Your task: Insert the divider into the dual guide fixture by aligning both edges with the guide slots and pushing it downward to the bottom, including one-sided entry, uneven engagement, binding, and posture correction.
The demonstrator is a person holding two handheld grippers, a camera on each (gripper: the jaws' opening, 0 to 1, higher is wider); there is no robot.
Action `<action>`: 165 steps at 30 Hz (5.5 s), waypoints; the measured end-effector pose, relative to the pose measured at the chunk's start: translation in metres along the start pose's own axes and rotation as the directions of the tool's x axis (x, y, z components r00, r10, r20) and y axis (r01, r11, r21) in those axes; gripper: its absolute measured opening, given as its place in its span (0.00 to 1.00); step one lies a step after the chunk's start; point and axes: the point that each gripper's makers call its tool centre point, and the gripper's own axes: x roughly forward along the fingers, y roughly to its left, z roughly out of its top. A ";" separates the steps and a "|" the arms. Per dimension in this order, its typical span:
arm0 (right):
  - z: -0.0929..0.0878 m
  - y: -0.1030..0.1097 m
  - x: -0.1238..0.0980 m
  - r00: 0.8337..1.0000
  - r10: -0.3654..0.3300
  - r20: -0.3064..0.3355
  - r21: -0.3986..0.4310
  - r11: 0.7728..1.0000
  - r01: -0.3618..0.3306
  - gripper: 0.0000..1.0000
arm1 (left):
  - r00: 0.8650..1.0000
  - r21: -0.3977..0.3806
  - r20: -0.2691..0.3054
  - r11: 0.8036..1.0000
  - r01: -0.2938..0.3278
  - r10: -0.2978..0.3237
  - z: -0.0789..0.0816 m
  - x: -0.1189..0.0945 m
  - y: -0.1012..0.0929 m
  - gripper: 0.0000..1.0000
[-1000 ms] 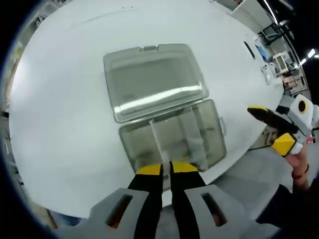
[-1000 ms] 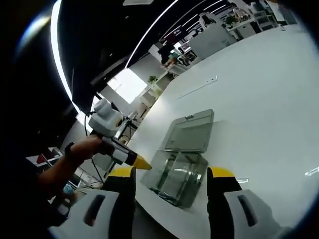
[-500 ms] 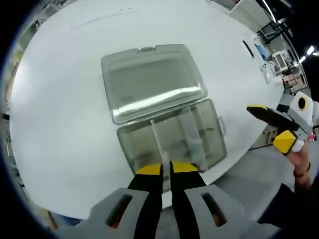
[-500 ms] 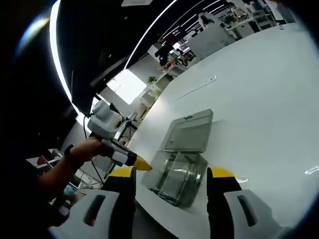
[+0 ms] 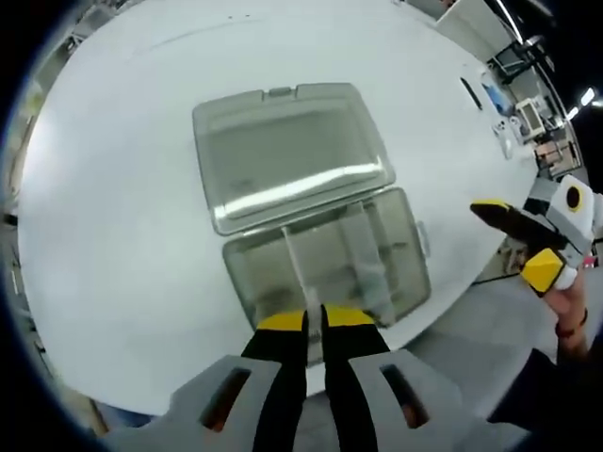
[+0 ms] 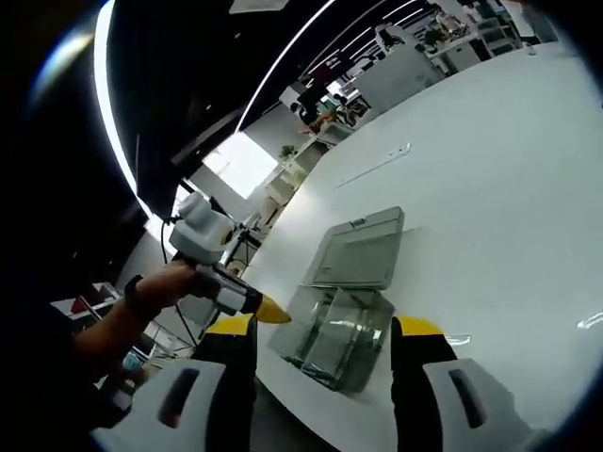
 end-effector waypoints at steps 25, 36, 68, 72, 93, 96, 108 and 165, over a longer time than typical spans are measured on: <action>-0.004 -0.001 0.003 1.000 0.002 -0.021 0.005 1.000 -0.002 0.53 | 1.000 0.031 -0.005 1.000 -0.002 0.002 0.009 0.019 0.004 0.03; -0.005 0.003 0.003 0.999 0.017 -0.030 -0.003 1.000 -0.017 0.53 | 1.000 0.030 -0.018 1.000 0.006 -0.005 0.006 0.029 0.004 0.03; -0.010 0.003 -0.034 0.998 -0.067 -0.015 -0.059 0.996 0.066 0.54 | 0.986 0.187 0.133 0.980 0.074 -0.100 -0.004 0.019 -0.008 0.12; -0.013 0.004 -0.039 0.997 -0.074 -0.015 -0.070 0.995 0.073 0.54 | 0.979 0.186 0.177 0.980 0.069 -0.102 -0.002 0.015 -0.009 0.18; -0.020 -0.012 -0.055 0.990 -0.132 -0.044 -0.082 0.988 0.128 0.53 | 0.882 0.229 0.404 0.960 0.159 -0.242 0.014 -0.025 -0.050 0.34; -0.023 -0.019 -0.059 0.988 -0.149 -0.046 -0.075 0.987 0.145 0.53 | 0.876 0.237 0.418 0.960 0.151 -0.241 0.014 -0.027 -0.051 0.36; -0.027 -0.047 -0.084 0.968 -0.247 -0.035 -0.068 0.967 0.245 0.53 | 0.860 0.353 0.411 0.923 0.156 -0.303 0.005 -0.023 -0.082 0.47; -0.019 -0.113 -0.119 0.887 -0.460 -0.043 -0.126 0.883 0.452 0.56 | 0.728 0.628 0.486 0.772 0.094 -0.484 -0.001 -0.020 -0.180 0.82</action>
